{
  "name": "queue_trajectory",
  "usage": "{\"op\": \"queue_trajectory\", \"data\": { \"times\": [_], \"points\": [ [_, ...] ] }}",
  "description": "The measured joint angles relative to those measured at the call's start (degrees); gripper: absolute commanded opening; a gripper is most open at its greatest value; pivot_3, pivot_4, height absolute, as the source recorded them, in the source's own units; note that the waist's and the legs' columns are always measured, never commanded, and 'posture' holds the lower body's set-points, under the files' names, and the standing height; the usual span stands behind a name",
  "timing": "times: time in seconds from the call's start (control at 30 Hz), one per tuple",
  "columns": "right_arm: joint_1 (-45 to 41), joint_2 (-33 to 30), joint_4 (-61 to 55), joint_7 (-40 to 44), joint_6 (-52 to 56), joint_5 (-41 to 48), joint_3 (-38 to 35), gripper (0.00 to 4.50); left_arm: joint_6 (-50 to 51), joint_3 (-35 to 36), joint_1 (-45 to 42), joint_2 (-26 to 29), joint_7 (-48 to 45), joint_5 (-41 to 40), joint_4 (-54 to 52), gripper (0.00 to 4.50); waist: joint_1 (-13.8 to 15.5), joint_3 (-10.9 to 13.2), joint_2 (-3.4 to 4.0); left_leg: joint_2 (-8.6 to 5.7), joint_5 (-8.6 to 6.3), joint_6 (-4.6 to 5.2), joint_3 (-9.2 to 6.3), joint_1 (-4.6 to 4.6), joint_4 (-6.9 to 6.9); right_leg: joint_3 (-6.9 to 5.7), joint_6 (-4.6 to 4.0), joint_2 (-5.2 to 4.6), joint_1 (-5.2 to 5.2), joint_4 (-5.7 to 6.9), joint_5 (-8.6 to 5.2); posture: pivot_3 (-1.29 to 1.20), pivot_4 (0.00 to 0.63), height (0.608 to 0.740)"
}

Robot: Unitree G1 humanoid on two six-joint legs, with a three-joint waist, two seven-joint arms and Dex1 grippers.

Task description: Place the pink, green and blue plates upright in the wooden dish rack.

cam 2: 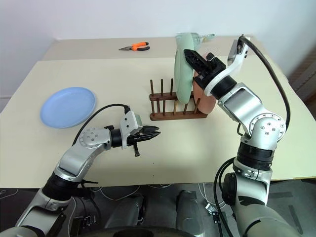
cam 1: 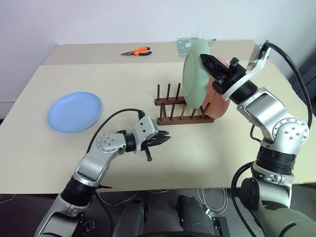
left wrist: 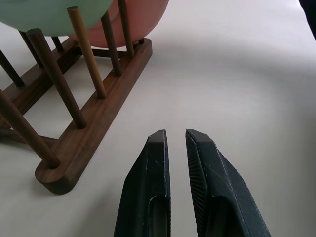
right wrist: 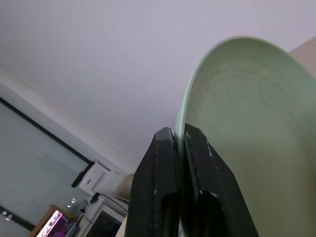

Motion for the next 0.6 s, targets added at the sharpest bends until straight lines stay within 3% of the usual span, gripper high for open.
{"op": "queue_trajectory", "data": {
  "times": [0.13,0.23,0.3,0.4,0.43,0.47,0.6],
  "points": [
    [-0.21,-1.51,0.06,2.18,-1.57,-4.51,1.62,2.89,0.16,0.02,0.01,-0.01,0.10,-0.05,-0.06,0.55,0.01,0.00,0.01,0.00,0.00,0.00,0.01,-0.01,0.00,0.00,0.00,0.00,0.00,0.00,0.00,0.00,0.150,0.740],
    [-0.32,-11.37,-2.75,11.29,-5.03,-19.29,7.20,2.93,2.32,1.96,0.12,-0.49,1.58,-1.40,-0.15,1.39,0.15,0.04,0.06,-0.03,0.00,0.00,0.03,-0.06,0.02,-0.02,0.04,-0.01,-0.01,-0.06,-0.02,0.00,0.150,0.740],
    [-0.35,-16.34,-5.29,17.44,-8.65,-27.32,9.05,2.93,2.85,5.76,0.09,-1.02,3.96,-2.52,0.09,2.39,0.02,0.04,0.03,0.00,0.00,0.00,0.03,-0.03,-0.01,-0.03,0.24,-0.01,0.00,-0.06,-0.13,0.00,0.150,0.740],
    [-0.54,-20.84,-5.92,25.00,-11.72,-33.54,9.25,3.75,2.65,12.99,-2.00,-2.37,11.90,-2.21,3.22,3.90,-0.12,0.04,0.04,0.02,0.00,0.00,0.04,0.02,0.00,-0.03,0.27,0.01,0.01,-0.03,-0.13,0.00,0.150,0.740],
    [-0.66,-22.73,-6.25,27.84,-12.65,-35.28,9.65,4.27,2.61,16.31,-3.71,-2.30,16.48,-1.21,6.32,4.45,-0.12,0.05,0.03,0.03,0.00,0.00,0.02,0.03,0.02,-0.05,0.27,0.03,0.01,0.00,-0.12,0.00,0.150,0.740],
    [-0.80,-24.83,-7.37,31.17,-13.56,-37.12,10.19,4.47,2.74,20.31,-5.60,-1.66,22.26,0.49,10.17,4.46,-0.18,0.05,0.03,0.04,0.00,0.00,0.02,0.05,0.01,-0.04,0.27,0.04,-0.01,0.02,-0.12,0.00,0.150,0.740],
    [-0.13,-28.91,-15.18,41.90,-15.86,-43.01,15.83,4.47,7.08,33.21,-10.25,1.04,40.07,5.14,18.57,4.46,-0.36,-0.01,-0.11,0.04,-0.01,0.00,0.00,0.05,-0.05,-0.04,0.34,0.03,-0.02,-0.01,-0.15,0.00,0.150,0.740]
  ]
}}
